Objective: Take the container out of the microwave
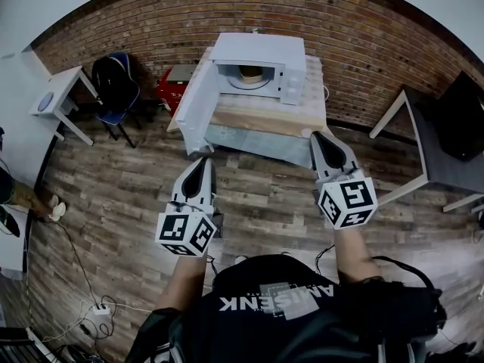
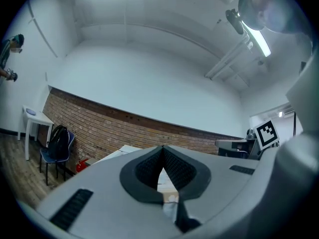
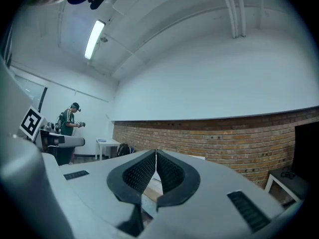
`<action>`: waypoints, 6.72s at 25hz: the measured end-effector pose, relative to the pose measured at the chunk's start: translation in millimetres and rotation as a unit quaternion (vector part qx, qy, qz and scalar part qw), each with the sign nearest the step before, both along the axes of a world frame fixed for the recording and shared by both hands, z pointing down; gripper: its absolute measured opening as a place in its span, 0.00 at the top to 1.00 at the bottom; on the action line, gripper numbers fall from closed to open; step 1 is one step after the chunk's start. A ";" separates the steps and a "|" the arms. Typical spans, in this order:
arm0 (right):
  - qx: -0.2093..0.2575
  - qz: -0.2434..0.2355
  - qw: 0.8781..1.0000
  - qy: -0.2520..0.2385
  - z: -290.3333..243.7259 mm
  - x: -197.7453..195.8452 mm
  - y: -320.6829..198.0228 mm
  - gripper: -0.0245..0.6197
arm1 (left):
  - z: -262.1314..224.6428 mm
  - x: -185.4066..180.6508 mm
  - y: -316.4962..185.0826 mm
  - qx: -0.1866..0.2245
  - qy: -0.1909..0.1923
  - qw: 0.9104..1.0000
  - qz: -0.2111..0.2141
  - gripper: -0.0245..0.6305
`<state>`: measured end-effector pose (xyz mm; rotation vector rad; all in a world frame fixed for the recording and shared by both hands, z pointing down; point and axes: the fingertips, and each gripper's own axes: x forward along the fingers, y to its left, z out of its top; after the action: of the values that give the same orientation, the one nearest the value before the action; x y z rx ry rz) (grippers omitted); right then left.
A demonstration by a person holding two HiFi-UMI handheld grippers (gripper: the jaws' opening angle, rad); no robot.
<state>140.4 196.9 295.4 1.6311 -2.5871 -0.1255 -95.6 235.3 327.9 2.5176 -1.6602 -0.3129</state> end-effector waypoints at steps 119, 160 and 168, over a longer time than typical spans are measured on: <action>-0.067 -0.232 0.942 0.235 252.3 -142.8 -510.5 0.59 | 48.5 -67.9 -518.7 -0.061 -0.042 0.992 -0.105 0.95; -0.127 -0.173 0.883 0.417 387.6 -152.9 -649.2 0.55 | 44.3 -99.9 -455.0 -0.065 -0.079 0.962 -0.255 0.95; -0.150 -0.177 0.864 0.446 402.4 -155.2 -652.1 0.56 | 42.2 -110.6 -453.7 -0.064 -0.076 0.961 -0.259 0.95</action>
<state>-14.8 -455.2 697.8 0.6971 -1.9784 -0.3739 -206.2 -218.4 370.1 2.0230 -2.3057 -0.0465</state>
